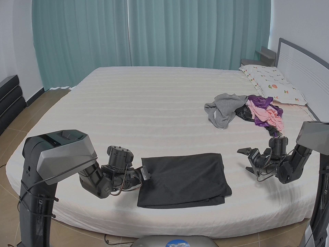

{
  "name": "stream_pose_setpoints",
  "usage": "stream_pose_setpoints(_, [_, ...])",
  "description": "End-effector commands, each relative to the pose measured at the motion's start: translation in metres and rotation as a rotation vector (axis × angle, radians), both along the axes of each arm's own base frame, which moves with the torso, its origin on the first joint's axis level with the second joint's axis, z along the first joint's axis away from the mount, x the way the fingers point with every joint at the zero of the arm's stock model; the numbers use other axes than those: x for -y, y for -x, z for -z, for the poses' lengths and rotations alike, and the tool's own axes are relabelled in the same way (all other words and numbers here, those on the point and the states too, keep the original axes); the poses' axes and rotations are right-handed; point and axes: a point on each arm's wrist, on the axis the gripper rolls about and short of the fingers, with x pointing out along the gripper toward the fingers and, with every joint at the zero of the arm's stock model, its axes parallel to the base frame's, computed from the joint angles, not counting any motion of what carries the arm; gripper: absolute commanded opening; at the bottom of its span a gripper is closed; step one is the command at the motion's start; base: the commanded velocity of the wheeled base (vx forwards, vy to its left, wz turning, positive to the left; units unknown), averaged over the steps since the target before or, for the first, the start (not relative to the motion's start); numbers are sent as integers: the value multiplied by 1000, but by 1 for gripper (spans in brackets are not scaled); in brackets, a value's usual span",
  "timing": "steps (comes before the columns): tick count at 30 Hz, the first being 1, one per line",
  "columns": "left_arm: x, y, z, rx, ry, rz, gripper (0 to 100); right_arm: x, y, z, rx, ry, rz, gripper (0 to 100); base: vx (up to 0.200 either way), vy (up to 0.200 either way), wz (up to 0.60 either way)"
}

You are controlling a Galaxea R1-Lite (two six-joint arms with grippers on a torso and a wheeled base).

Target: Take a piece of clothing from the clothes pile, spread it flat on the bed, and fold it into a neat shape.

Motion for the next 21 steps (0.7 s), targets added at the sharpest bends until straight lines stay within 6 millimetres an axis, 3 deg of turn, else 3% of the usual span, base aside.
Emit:
stream_pose_setpoints(1, [0, 1, 0, -2, -1, 0, 0, 0, 0, 0, -1, 0, 0, 100, 0, 0, 0])
stream_pose_setpoints(21, [0, 1, -1, -2, 1, -2, 0, -1, 2, 1, -6, 0, -3, 100, 0, 10, 0])
